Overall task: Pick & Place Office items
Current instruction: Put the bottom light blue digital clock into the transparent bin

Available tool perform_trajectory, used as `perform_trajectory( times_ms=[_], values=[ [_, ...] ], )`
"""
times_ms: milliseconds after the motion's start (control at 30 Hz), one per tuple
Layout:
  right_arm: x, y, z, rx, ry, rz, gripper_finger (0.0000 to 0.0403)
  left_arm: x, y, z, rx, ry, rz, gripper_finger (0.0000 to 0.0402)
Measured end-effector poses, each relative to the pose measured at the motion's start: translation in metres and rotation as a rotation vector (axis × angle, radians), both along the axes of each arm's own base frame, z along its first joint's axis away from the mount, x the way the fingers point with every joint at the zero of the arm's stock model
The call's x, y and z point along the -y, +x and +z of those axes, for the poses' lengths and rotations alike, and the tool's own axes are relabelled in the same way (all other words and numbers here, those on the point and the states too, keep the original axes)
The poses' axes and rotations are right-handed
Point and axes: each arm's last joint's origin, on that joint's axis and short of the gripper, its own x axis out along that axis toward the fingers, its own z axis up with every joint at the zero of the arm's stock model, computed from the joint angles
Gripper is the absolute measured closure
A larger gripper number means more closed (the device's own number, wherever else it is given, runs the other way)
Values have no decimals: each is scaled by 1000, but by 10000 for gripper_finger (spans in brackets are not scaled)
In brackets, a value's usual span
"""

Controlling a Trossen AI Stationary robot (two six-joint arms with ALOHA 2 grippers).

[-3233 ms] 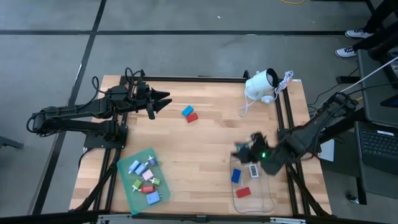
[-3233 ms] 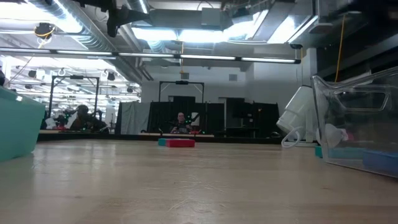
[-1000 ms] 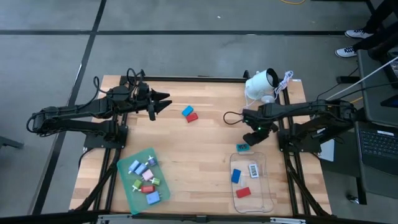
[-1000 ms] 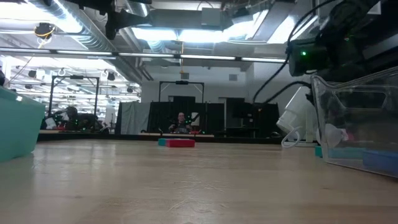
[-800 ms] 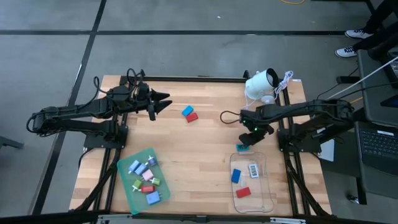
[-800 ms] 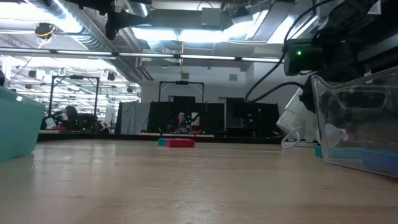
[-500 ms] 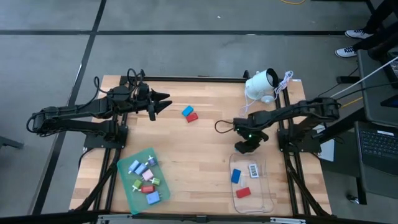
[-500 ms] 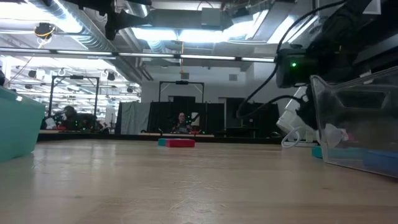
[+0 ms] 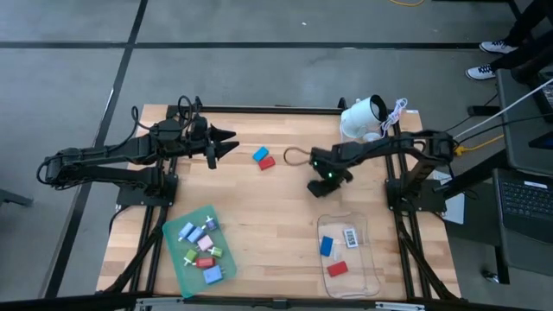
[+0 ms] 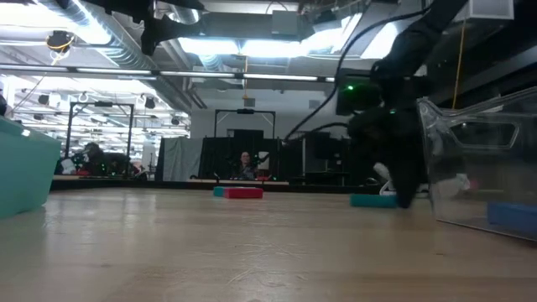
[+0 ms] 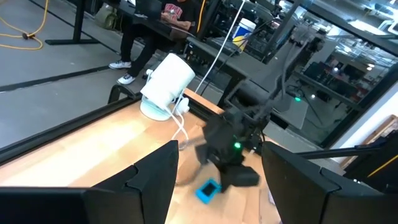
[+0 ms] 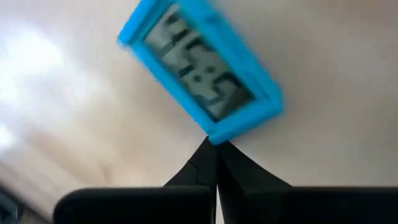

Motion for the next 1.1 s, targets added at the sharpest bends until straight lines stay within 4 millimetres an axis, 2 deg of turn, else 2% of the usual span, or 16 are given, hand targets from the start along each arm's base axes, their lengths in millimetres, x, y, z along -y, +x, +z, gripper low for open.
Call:
perform_trajectory(
  times_ms=[233,367,567,633,733,833,1100],
  values=[
    [33,12,17,58,-134,-91,403,0,0,0,-3,9,-1,176],
    [42,21,31,141,-118,-41,403,0,0,0,-3,9,-1,176],
    [34,46,66,373,5,147,393,0,0,0,-2,7,-15,176],
    [32,57,82,465,-46,245,385,0,0,0,-2,8,-12,176],
    [29,70,104,565,-228,414,371,0,0,0,-3,9,1,176],
    [30,75,117,601,-323,539,347,0,0,0,-2,10,6,176],
    [30,69,94,320,-427,662,219,0,0,0,-6,7,8,176]
  ],
)
